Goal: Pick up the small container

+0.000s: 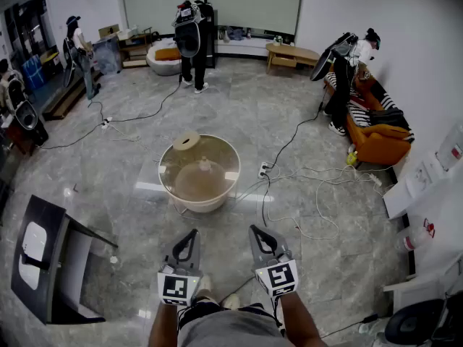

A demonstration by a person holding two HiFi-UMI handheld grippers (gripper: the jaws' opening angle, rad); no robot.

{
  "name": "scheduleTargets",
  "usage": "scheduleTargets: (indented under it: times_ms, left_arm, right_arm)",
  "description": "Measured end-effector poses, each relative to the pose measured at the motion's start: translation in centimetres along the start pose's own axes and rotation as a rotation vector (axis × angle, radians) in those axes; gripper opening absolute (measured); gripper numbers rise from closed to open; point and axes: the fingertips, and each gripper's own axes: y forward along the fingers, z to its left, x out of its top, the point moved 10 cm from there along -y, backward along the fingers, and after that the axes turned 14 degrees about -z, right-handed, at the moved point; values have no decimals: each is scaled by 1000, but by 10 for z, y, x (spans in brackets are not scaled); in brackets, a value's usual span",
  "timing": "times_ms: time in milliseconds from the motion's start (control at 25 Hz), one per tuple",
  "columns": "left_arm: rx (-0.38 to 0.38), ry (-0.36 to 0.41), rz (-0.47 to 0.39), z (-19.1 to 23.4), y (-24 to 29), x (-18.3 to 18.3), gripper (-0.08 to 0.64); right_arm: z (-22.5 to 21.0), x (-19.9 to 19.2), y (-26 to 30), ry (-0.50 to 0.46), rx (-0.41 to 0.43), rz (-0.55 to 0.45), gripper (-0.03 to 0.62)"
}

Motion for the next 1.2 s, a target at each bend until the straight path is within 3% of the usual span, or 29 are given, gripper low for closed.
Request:
scheduleTargets:
  times_ms: [320,560,840,1200]
  left_arm:
    - [7,-5,9,2,20,-10,17]
    - [15,-1,19,27,50,-28,17]
    - [16,-36,38,87,118,-57,17]
    - [-22,-46,58,195,224,-94,17]
  right_arm:
    - [-15,-12,15,10,-3,6,0]
    - [-30,-27,53,12,3,11,1]
    - [-53,-47,143,18,13,15,1]
    - [-82,-68,285,44,6,35,2]
